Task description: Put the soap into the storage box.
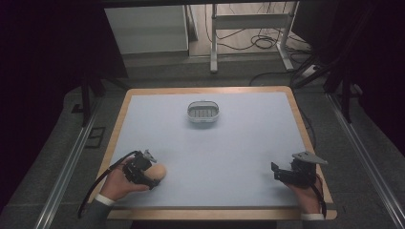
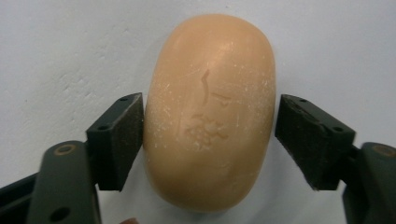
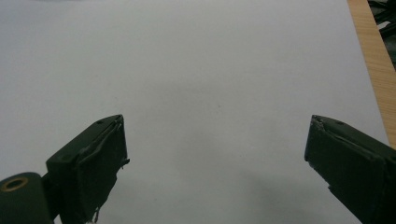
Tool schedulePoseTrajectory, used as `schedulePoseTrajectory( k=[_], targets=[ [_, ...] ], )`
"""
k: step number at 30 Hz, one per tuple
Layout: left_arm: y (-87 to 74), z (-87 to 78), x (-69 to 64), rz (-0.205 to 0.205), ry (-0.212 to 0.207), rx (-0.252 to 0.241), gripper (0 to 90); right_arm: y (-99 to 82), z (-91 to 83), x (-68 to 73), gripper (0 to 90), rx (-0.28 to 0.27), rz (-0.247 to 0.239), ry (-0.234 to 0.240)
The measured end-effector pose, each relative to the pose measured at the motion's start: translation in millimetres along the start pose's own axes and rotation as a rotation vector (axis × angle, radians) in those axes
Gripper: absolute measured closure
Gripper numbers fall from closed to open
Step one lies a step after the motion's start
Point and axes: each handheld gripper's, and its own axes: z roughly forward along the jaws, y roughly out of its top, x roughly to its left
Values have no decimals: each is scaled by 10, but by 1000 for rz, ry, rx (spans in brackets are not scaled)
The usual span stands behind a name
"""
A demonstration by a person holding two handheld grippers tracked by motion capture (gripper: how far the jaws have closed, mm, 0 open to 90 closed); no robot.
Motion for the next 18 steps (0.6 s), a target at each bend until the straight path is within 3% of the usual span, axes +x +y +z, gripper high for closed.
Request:
schedulePoseTrajectory(
  k=[11, 18],
  targets=[
    [-4, -13, 11, 0, 17, -19, 315, -7, 10, -2, 56, 9, -3, -3],
    [3, -59, 46, -10, 4, -43, 318, -6, 5, -1, 56, 9, -3, -3]
  ],
)
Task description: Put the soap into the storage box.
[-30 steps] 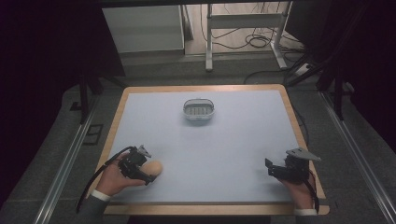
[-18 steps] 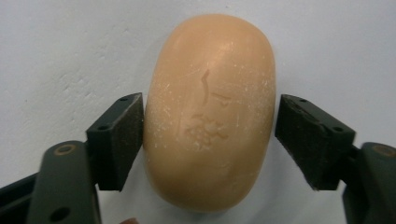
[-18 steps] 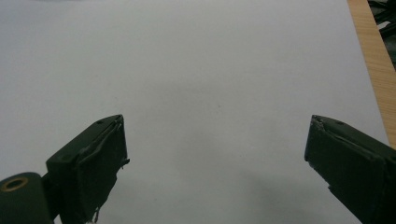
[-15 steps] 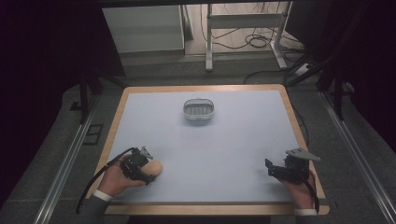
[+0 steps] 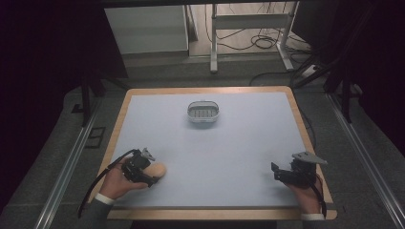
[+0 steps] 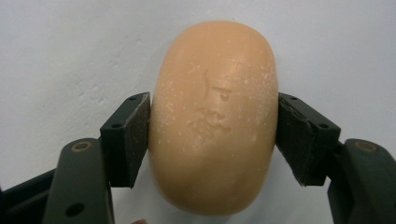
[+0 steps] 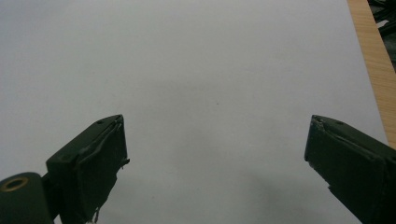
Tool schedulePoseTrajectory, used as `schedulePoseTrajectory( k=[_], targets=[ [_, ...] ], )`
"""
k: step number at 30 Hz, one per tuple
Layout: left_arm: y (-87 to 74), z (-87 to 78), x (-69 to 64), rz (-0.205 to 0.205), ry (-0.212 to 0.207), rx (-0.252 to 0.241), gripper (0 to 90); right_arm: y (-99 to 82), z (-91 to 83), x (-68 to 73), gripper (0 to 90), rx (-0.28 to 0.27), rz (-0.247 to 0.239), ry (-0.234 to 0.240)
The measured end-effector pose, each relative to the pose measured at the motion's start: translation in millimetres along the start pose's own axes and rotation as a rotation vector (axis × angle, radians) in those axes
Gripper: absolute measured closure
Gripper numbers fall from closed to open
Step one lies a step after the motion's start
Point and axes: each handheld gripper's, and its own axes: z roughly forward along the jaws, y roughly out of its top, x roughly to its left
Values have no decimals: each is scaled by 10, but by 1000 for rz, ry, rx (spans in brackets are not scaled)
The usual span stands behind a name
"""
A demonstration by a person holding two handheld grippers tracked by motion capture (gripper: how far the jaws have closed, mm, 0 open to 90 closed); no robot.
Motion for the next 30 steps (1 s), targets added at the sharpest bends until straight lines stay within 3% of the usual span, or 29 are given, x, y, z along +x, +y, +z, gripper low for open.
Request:
schedulePoseTrajectory(
  k=[30],
  targets=[
    [215, -115, 56, 7, -6, -55, 326, -14, 15, -19, 56, 9, 1, -9]
  ],
)
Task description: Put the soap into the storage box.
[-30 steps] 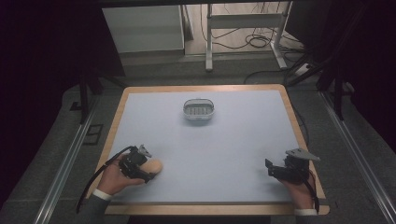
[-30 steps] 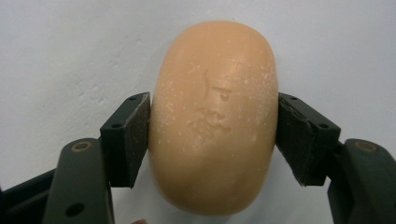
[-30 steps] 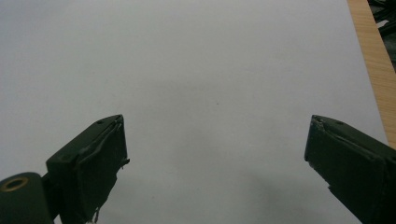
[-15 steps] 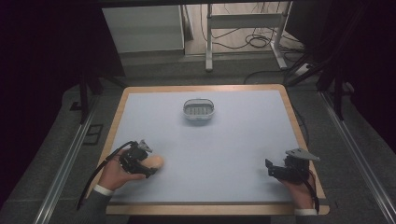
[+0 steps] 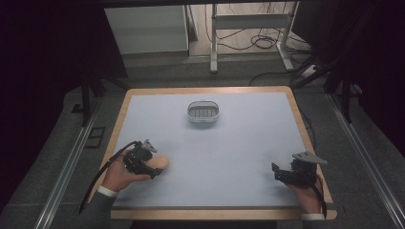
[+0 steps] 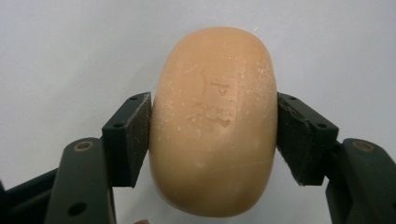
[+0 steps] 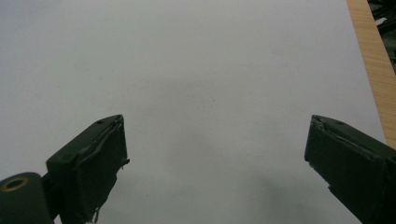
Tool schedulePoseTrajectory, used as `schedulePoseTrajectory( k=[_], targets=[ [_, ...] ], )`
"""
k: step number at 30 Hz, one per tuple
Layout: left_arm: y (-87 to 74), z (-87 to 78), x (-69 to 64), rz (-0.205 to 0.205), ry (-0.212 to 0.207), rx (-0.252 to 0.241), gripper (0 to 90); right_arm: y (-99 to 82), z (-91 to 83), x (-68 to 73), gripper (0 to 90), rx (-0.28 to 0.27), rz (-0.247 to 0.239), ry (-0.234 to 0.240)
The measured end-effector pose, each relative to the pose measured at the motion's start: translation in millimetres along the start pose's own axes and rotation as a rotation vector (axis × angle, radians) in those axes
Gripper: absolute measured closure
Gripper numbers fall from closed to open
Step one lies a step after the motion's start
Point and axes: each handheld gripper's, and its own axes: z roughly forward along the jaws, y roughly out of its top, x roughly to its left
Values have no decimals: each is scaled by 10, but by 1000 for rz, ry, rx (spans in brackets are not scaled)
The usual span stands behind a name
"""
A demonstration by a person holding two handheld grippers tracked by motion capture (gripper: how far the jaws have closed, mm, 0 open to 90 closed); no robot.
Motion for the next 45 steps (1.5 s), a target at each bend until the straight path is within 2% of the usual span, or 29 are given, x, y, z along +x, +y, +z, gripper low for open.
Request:
schedulePoseTrajectory(
  k=[38, 45],
  targets=[
    [210, 1, 33, 10, -11, -17, 330, -3, -9, -30, 56, 1, 1, -9],
    [252, 7, 42, 8, -29, -29, 331, -5, -9, -33, 56, 3, 3, -10]
  ],
)
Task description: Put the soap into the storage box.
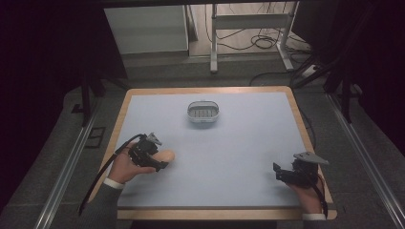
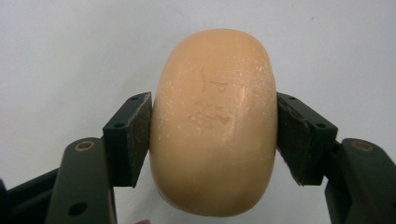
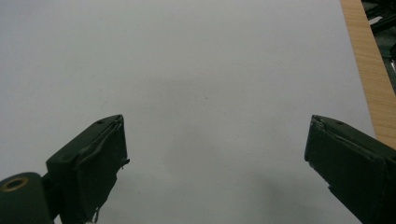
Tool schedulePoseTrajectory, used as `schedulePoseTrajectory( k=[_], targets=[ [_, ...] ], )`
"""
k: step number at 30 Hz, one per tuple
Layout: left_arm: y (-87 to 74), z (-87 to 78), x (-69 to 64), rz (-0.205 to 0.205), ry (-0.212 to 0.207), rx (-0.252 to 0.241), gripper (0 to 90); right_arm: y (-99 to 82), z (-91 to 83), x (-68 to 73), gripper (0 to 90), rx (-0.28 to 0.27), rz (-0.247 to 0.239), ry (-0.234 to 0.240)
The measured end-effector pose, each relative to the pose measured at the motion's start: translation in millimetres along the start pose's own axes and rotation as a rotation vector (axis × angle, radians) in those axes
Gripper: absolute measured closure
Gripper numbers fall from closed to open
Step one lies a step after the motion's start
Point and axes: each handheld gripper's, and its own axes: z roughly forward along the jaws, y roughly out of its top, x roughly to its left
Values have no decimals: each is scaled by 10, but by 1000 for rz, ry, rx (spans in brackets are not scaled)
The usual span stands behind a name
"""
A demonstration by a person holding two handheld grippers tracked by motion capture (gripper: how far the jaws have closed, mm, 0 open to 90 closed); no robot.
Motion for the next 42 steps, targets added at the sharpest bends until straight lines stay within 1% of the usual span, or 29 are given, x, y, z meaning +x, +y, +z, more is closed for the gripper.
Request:
schedulePoseTrajectory(
  k=[6, 16, 27, 29, 42],
  targets=[
    [37, 4, 7, 1, -4, -3, 331, -3, 3, -10, 56, 1, 1, -3],
    [76, 4, 27, -1, -1, -5, 332, -5, 4, -16, 56, 2, 1, -4],
    [154, -2, 34, 8, 2, -12, 332, -4, -3, -24, 56, 0, 3, -4],
    [166, -1, 35, 5, -3, -17, 332, -5, -3, -26, 56, -1, 5, -7],
    [240, -4, 55, 9, 2, -21, 333, -6, -4, -32, 56, 0, 7, -7]
  ],
)
